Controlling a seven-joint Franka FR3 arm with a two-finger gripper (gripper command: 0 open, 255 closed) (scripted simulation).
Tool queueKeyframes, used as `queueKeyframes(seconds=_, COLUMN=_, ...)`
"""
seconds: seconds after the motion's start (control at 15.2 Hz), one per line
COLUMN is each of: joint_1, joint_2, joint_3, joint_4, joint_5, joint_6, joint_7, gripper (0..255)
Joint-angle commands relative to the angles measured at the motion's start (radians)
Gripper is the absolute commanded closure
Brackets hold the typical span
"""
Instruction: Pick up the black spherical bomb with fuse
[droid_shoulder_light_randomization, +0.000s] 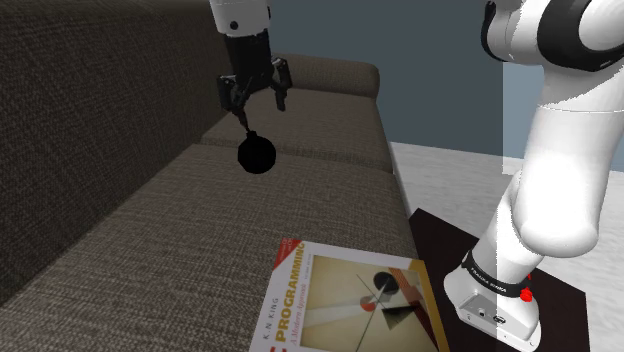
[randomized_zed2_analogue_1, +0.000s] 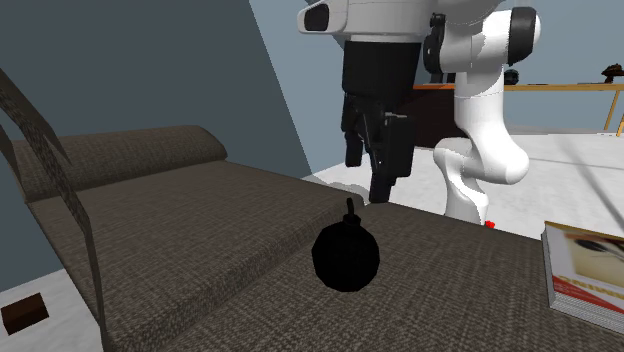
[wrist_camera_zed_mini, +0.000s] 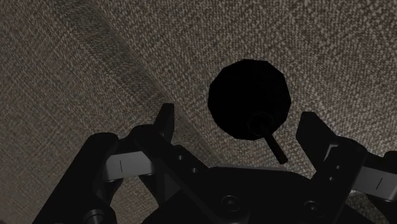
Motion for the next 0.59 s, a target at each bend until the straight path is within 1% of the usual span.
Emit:
queueKeyframes(seconds=0.0, joint_1=0.041, joint_2=0.093, joint_3=0.005, joint_4=0.115, joint_5=-0.038, joint_6=-0.042, joint_7=0.034, gripper=0)
queueKeyframes(seconds=0.53, joint_1=0.024, joint_2=0.073, joint_3=0.001, joint_4=-0.016, joint_5=-0.028, joint_6=0.069, joint_7=0.046, gripper=0)
